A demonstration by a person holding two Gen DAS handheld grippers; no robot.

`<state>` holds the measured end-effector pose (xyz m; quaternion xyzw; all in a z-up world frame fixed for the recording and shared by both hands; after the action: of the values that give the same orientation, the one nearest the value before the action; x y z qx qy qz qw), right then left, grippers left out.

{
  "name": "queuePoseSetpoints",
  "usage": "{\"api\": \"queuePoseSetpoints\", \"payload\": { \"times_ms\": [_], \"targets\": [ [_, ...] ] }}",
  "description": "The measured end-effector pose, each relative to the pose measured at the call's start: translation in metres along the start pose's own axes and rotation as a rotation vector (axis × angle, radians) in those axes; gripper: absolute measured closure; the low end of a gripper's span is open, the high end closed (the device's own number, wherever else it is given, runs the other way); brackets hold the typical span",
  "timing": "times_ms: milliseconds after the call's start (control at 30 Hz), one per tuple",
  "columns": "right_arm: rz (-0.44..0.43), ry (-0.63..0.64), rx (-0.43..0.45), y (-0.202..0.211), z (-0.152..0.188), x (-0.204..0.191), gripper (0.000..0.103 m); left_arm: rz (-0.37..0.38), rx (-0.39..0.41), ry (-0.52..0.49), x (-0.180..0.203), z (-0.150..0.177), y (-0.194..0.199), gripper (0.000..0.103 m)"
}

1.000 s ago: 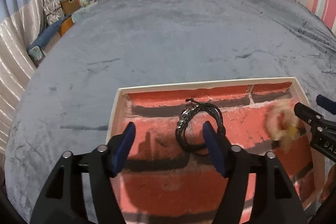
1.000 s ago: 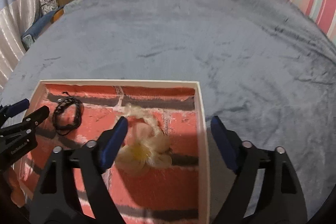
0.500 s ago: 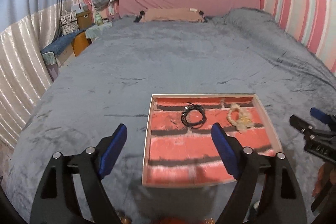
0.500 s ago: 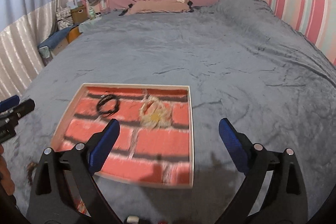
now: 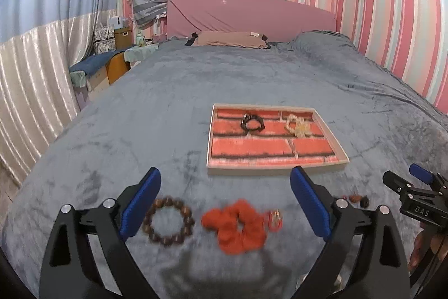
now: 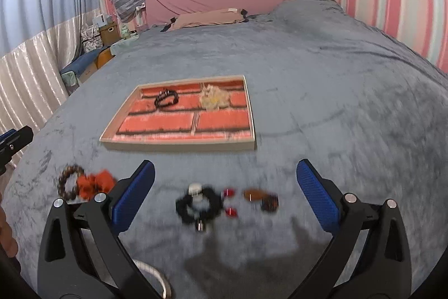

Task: Organize jewelry
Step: 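Move both tools back toward the remaining jewelry on the bed, then grasp the black claw clip with the left tool while the right tool grasps the white watch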

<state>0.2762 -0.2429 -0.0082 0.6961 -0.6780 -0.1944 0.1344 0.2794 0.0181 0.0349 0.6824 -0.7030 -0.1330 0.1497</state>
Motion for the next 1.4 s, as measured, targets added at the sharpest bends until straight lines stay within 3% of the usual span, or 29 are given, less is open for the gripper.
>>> {"api": "queuePoseSetpoints", "payload": {
  "times_ms": [300, 500, 1000, 1200, 1400],
  "targets": [
    [0.025, 0.062, -0.009, 0.041, 0.070, -0.017, 0.004, -0.038, -0.015, -0.028, -0.014, 0.064, 0.046, 0.011],
    [0.019, 0.104, -0.026, 0.050, 0.096, -0.029, 0.004, -0.041, -0.044, -0.017, -0.019, 0.098, 0.063, 0.011],
    [-0.024, 0.148, -0.046, 0.064, 0.144, -0.061, 0.004, -0.001, -0.103, -0.011, -0.021, 0.151, 0.071, 0.011],
    [-0.011, 0.136, -0.042, 0.060, 0.140, -0.059, 0.004, 0.036, -0.112, -0.021, -0.017, 0.165, 0.069, 0.011],
    [-0.057, 0.137, -0.063, 0.058, 0.145, -0.069, 0.004, 0.062, -0.110, -0.040, -0.014, 0.170, 0.069, 0.011]
  ]
}}
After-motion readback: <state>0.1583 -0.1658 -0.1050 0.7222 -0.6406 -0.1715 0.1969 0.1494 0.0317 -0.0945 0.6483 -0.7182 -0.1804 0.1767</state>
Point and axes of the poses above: each gripper's, at about its wrist camera, not at the fingertips, and y roughly against the way its jaws point, x to its right, z to its underside, the point moved 3 cm from there along -y, roughly the way its jaws point, and after that the axes turned 12 degrees about x, right-handed, at the moved point
